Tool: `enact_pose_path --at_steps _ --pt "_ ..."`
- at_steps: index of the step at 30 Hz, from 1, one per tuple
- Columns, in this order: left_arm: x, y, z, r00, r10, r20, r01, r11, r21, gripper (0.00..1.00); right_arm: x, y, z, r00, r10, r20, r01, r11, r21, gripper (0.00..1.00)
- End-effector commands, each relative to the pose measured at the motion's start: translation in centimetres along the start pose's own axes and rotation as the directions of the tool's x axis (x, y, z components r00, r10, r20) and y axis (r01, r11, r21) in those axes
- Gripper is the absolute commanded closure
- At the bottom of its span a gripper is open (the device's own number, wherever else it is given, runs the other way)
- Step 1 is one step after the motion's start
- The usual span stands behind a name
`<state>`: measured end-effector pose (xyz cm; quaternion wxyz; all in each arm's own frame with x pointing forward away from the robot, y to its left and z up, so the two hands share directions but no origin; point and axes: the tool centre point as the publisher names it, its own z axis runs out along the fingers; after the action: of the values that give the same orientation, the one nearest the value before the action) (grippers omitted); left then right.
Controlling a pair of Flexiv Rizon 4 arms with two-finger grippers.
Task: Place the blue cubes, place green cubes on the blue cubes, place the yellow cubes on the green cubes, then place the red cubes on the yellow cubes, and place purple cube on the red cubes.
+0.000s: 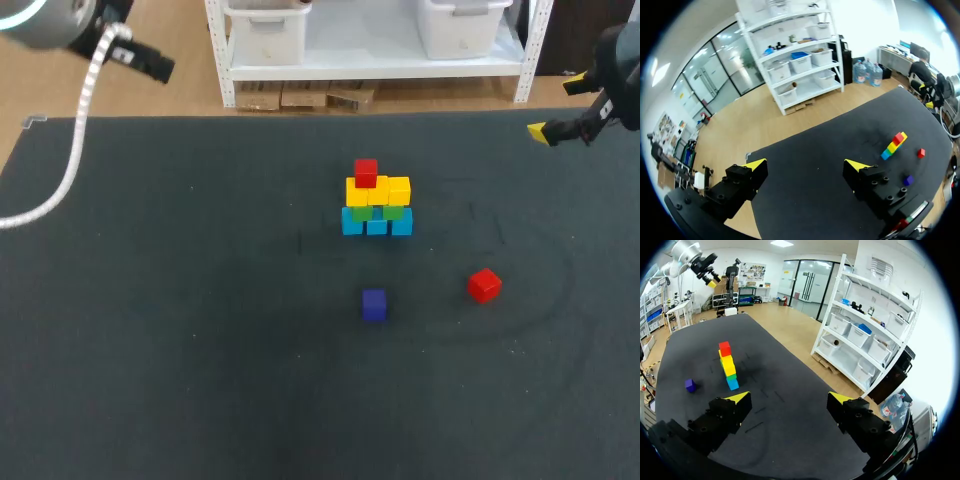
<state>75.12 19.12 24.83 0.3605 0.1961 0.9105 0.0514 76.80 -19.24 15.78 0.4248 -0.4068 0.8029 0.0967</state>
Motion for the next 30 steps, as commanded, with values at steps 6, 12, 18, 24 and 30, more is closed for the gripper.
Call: enact_pose_path --at_steps 6,12,18,24,30 --pt "4.9 -0.1 -0.8 0.927 -0.081 0.366 0.083 0.997 0.011 0.0 0.0 0.1 -0.1 1.0 0.0 -0.001 0.0 1.0 0.002 0.0" --pt "5.0 0.3 -2.1 0.913 -0.105 0.395 0.105 0.994 0.022 0.0 0.0 0.1 -0.1 1.0 0.0 -0.001 0.0 1.0 0.002 0.0" --pt "5.0 0.3 -2.1 0.913 -0.105 0.395 0.105 0.994 0.022 0.0 0.0 0.1 -0.1 1.0 0.0 -0.001 0.0 1.0 0.002 0.0" --pt "5.0 0.3 -2.1 0.913 -0.105 0.395 0.105 0.994 0.022 0.0 0.0 0.1 -0.1 1.0 0.0 -0.001 0.0 1.0 0.002 0.0" --pt "5.0 0.3 -2.1 0.913 -0.105 0.395 0.105 0.994 0.022 0.0 0.0 0.1 -0.1 1.0 0.0 -0.001 0.0 1.0 0.002 0.0"
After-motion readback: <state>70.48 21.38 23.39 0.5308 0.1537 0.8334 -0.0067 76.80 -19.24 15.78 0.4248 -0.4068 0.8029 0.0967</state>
